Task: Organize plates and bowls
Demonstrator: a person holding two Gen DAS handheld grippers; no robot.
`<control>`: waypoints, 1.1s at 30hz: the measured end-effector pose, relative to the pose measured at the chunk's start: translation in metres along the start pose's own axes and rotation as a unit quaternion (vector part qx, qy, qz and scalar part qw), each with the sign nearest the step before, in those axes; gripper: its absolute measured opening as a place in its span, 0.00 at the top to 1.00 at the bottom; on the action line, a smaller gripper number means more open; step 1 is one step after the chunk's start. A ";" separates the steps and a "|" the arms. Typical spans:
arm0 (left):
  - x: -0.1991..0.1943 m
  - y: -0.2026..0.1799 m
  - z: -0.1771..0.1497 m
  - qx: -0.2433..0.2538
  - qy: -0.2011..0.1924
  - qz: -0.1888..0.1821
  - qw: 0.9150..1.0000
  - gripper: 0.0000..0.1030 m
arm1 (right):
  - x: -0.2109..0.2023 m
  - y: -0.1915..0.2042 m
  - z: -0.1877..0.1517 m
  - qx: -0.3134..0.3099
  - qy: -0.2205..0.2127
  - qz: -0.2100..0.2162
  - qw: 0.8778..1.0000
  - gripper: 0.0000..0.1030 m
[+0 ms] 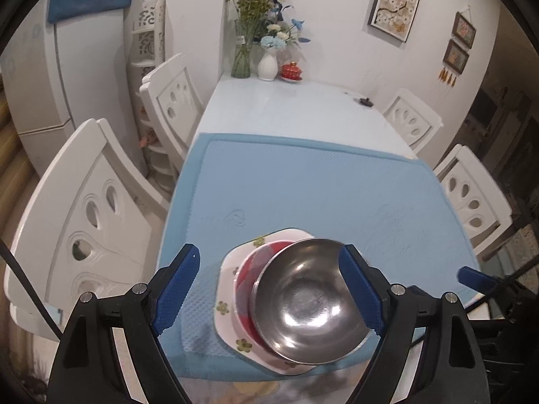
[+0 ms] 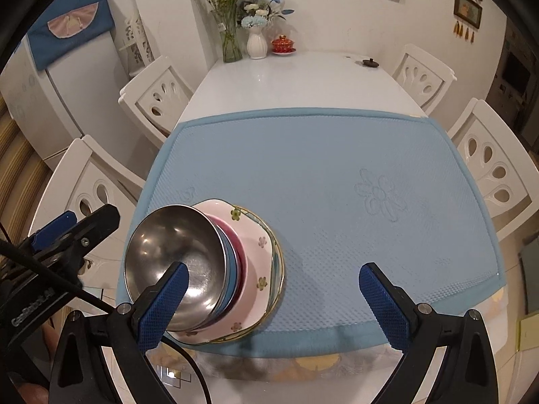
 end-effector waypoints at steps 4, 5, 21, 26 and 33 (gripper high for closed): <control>0.006 0.000 -0.001 0.027 0.008 0.033 0.999 0.19 | 0.003 -0.002 0.000 0.000 0.007 0.001 1.000 0.02; 0.007 -0.001 -0.001 0.031 0.009 0.036 0.999 0.19 | 0.004 -0.002 0.000 -0.001 0.009 0.000 1.000 0.02; 0.017 0.001 -0.009 0.036 0.037 0.049 0.997 0.19 | 0.021 0.003 -0.002 0.013 0.051 0.039 0.998 0.02; 0.017 0.001 -0.011 0.047 0.037 0.060 0.996 0.19 | 0.025 0.004 -0.003 0.012 0.059 0.041 0.997 0.02; 0.018 0.001 -0.013 0.050 0.042 0.062 0.996 0.19 | 0.029 0.005 -0.004 0.020 0.072 0.057 0.996 0.02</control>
Point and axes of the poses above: each gripper's, at about its wrist camera, not at the fingertips, and x roughly the way its jaws point, y to its left, z to its top, the point moved 6 cm from there along x, roughly the way its jaws point
